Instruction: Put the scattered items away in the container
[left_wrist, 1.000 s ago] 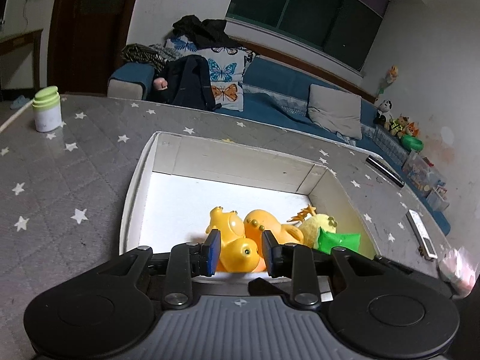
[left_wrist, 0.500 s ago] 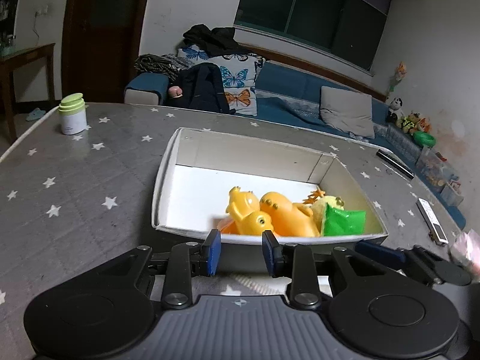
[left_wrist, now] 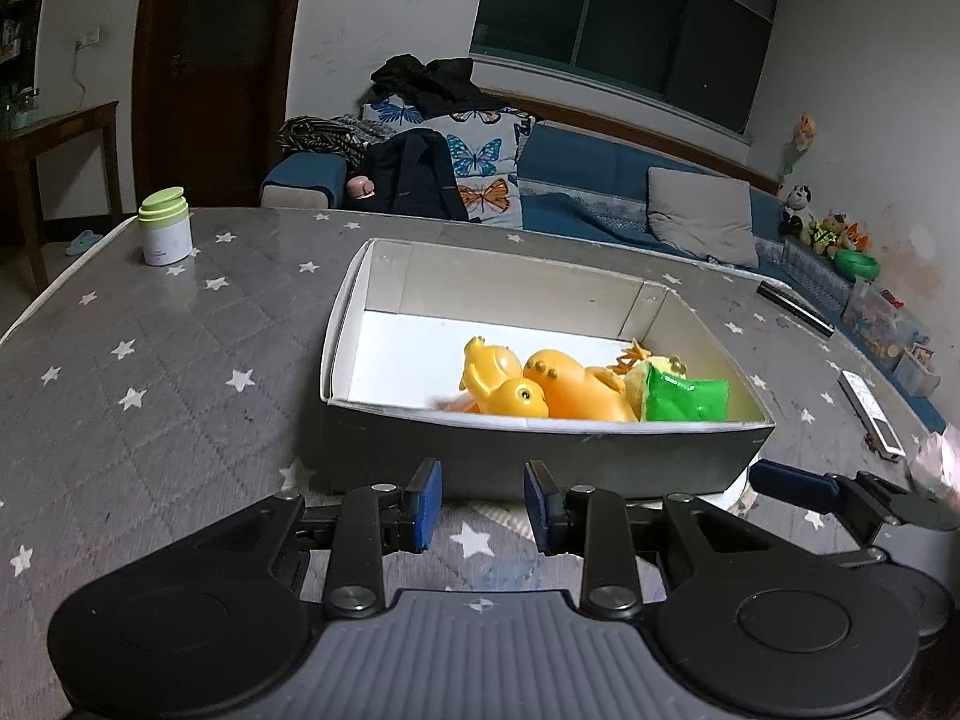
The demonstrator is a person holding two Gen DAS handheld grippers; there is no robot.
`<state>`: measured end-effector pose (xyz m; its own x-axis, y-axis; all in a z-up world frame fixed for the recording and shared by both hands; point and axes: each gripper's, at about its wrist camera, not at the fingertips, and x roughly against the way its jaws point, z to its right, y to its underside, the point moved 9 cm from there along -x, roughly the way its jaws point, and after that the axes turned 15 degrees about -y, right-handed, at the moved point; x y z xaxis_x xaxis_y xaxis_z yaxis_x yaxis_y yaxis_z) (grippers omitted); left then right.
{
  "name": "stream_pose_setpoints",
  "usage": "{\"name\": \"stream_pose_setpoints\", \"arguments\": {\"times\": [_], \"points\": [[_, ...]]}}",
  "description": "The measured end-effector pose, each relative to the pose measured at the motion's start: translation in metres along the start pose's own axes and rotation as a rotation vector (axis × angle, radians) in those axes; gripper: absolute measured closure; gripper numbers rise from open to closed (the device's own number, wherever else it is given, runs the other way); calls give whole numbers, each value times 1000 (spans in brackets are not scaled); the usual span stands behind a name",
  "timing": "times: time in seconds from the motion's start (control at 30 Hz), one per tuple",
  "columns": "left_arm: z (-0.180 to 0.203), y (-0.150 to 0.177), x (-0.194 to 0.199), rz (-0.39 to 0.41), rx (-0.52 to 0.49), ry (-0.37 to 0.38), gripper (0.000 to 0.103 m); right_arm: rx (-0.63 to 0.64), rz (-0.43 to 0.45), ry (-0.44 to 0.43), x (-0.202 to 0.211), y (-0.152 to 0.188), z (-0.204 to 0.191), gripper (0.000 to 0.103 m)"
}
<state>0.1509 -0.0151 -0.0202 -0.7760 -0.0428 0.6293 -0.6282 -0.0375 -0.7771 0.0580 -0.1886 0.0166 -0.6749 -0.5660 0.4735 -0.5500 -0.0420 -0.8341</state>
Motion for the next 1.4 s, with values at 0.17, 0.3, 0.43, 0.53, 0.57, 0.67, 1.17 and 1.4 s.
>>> {"name": "stream_pose_setpoints", "arguments": {"times": [0.17, 0.3, 0.43, 0.53, 0.57, 0.67, 1.17, 1.4], "points": [[1, 6, 2, -7, -2, -21, 70, -25, -8, 8, 4, 6, 5, 0], [3, 9, 3, -9, -7, -20, 70, -27, -10, 15, 6, 9, 5, 0], [4, 12, 4, -11, -11, -24, 70, -28, -10, 19, 8, 11, 4, 0], [4, 13, 4, -14, -9, -25, 70, -26, -11, 22, 8, 12, 4, 0], [4, 14, 4, -15, -9, -26, 70, -26, -13, 22, 8, 13, 3, 0], [4, 17, 4, -21, -10, -31, 70, -23, -17, 22, 8, 14, 2, 0], [3, 24, -1, -31, -56, -102, 70, -17, -54, 29, 3, 23, 1, 0], [-2, 31, -11, -93, -34, -113, 70, -25, -74, 33, -2, 28, 6, 0]]}}
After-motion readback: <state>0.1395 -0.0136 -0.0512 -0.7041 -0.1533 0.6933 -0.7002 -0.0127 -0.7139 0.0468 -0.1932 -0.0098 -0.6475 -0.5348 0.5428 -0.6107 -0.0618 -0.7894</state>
